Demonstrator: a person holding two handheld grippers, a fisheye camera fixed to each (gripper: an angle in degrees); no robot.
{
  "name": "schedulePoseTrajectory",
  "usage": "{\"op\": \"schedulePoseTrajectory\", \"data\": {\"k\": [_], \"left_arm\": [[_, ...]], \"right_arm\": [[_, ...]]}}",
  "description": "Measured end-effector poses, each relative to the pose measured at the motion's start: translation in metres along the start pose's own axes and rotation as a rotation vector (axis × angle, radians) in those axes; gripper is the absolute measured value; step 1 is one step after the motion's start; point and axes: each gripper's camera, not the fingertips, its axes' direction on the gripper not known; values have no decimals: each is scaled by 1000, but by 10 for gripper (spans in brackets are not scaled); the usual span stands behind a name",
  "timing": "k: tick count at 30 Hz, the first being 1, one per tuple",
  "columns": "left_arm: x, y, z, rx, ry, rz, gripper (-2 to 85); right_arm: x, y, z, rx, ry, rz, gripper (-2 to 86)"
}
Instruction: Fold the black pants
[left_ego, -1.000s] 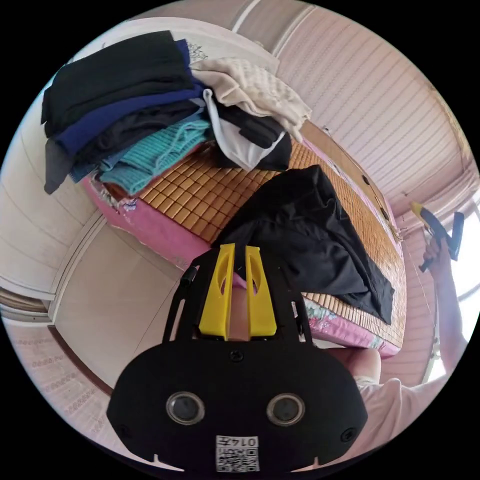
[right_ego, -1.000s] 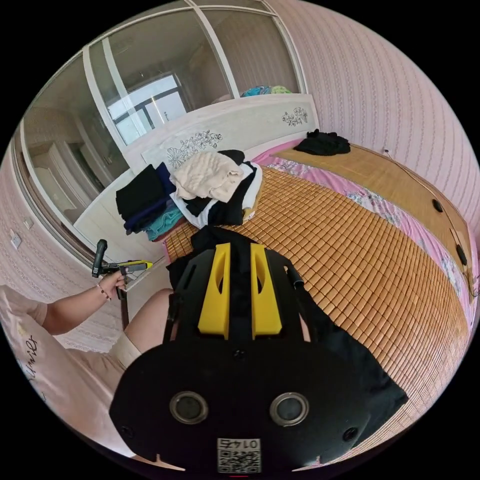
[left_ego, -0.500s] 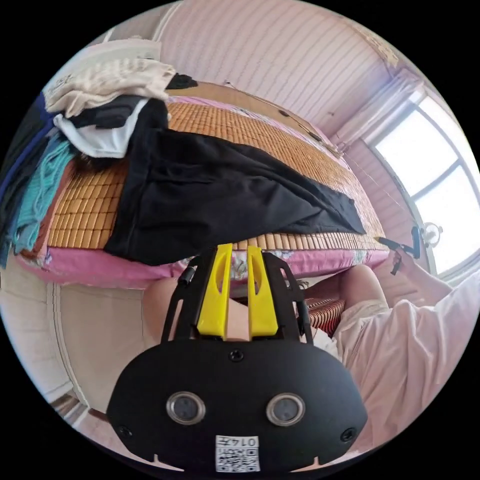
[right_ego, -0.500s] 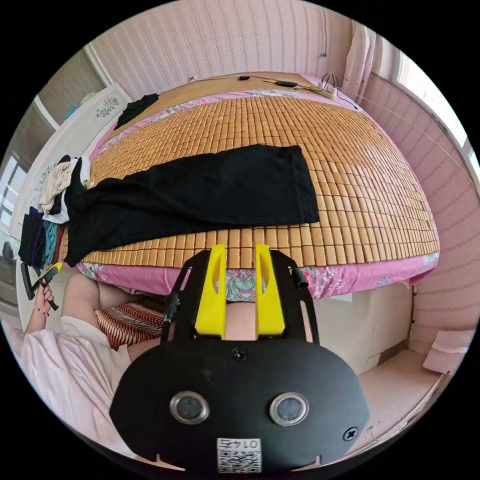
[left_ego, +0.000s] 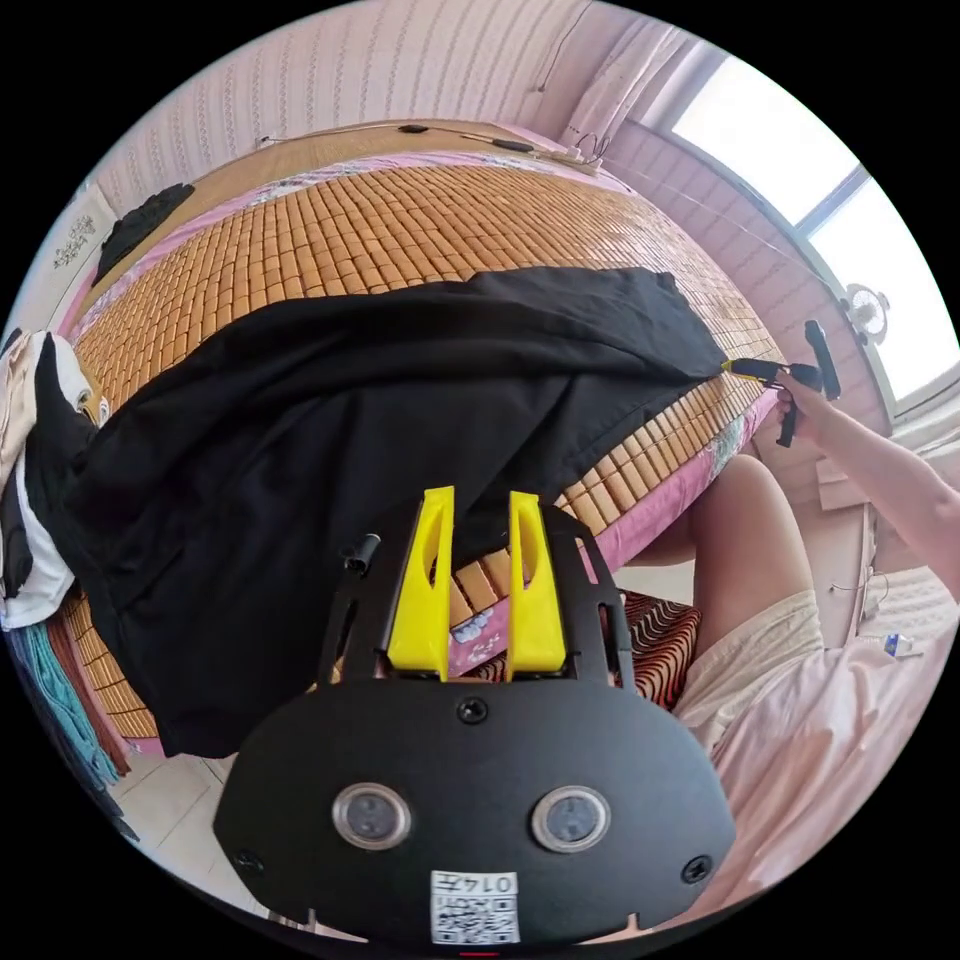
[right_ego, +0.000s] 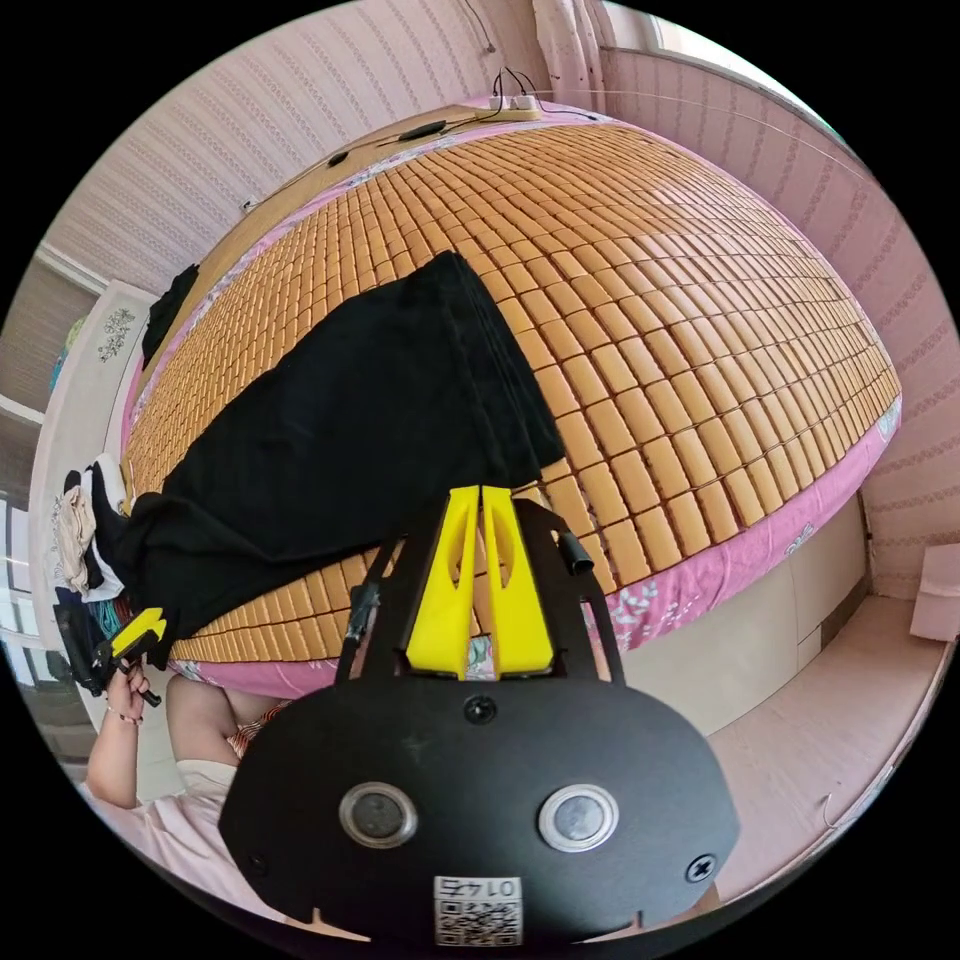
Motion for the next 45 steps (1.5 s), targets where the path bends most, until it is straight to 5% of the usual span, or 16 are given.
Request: {"op": "schedulePoseTrajectory", "data": {"k": [3,8,13,19,30,35,40,45], "left_arm": [[1,-8,30,-127,-33,12,82],[5,-2,35,-83,-14,41,63],[0,2,38,-78,35,8,15],[12,3,40,-94,-23,112,-9],[27,39,-12,-21,-9,307,-10],[22,61,-22,-9,57,275,-7],[2,76,-32,18,62,144,0],[-44,86,-47,79,22,-30,-1]], "right_arm": [[11,3,-19,92,-57,-42,-4],[29,-7,-51,139,-37,-109,7],[42,-10,-22,-29,-5,-92,82],[43,-7,-39,0,39,-124,-3],[39,-86,-166,387,-295,-146,0],[0,-146,-169,469,-202,-112,25],[-7,-123,-105,295,-82,-169,85],[8,-32,-3,8,122,-220,11]]}}
